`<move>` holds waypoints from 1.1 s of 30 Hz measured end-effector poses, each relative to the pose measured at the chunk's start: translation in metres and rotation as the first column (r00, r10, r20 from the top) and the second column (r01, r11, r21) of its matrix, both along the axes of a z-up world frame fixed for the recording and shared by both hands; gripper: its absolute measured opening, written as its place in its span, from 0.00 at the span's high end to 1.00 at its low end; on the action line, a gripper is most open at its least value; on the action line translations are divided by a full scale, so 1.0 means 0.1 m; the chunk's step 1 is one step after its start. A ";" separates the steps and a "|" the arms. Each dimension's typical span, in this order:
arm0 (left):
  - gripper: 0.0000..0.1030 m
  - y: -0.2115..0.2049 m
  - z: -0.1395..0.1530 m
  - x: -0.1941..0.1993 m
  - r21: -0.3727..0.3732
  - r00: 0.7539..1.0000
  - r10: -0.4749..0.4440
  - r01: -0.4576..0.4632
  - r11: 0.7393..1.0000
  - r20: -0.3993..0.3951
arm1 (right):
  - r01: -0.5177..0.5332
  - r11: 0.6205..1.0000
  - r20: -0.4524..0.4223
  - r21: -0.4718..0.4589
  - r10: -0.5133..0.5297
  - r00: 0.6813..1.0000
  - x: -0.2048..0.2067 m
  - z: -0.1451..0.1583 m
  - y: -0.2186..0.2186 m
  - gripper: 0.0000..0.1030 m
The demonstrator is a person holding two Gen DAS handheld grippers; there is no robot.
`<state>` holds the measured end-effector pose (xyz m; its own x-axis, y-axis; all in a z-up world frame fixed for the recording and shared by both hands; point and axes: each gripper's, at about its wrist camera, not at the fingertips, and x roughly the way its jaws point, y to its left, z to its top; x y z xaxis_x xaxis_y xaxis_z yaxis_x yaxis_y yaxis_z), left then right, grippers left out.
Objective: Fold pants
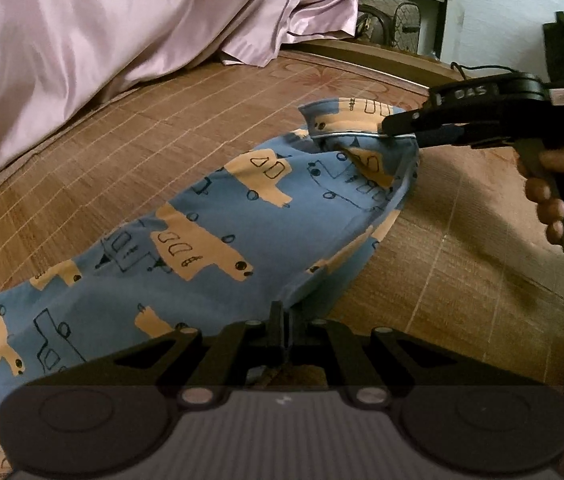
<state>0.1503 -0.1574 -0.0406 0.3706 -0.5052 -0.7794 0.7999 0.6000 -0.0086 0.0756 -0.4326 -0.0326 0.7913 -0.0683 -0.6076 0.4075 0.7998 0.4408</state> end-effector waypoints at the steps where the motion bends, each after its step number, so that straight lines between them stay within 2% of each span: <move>1: 0.99 0.01 0.01 0.00 -0.003 1.000 0.001 -0.001 1.000 -0.002 | 0.000 1.000 -0.007 0.004 0.000 1.000 0.03 0.02 0.01 0.93; 7: 0.99 0.11 0.09 0.09 -0.060 0.997 0.058 -0.060 0.996 -0.044 | -0.097 0.991 -0.001 -0.090 0.097 0.995 0.45 0.59 0.23 0.94; 11: 0.98 0.23 0.30 0.15 -0.129 0.993 0.119 -0.120 0.984 -0.014 | -0.164 0.965 0.074 -0.206 0.183 0.980 0.70 1.09 0.34 0.94; 14: 0.99 0.27 0.44 0.12 -0.163 0.993 0.109 -0.102 0.981 0.036 | -0.130 0.960 0.136 -0.248 0.167 0.976 0.59 1.29 0.31 0.94; 17: 0.99 0.24 0.46 0.07 -0.160 0.994 0.089 -0.077 0.984 0.068 | -0.032 0.974 0.122 -0.225 0.060 0.991 0.34 1.07 0.21 0.94; 19: 0.99 0.17 0.38 0.01 -0.121 0.994 0.059 -0.048 0.992 0.095 | 0.033 0.979 0.032 -0.203 -0.027 0.999 0.21 0.76 0.12 0.94; 22: 0.98 0.01 0.15 -0.08 -0.026 0.993 -0.007 0.010 1.000 0.119 | 0.105 0.985 -0.103 -0.136 -0.120 0.987 0.07 0.23 -0.02 0.94; 24: 0.98 -0.06 0.00 -0.14 0.023 0.991 -0.043 0.041 0.999 0.129 | 0.117 0.983 -0.135 -0.143 -0.136 0.981 0.00 0.01 -0.03 0.94; 27: 0.98 -0.09 -0.10 -0.21 0.052 0.986 -0.062 0.054 0.997 0.156 | 0.103 0.981 -0.129 -0.163 -0.125 0.984 -0.04 -0.05 0.03 0.94; 33: 0.98 -0.11 -0.11 -0.22 0.050 0.987 -0.058 0.051 0.997 0.148 | 0.093 0.974 -0.120 -0.207 -0.120 0.986 -0.03 -0.05 0.08 0.94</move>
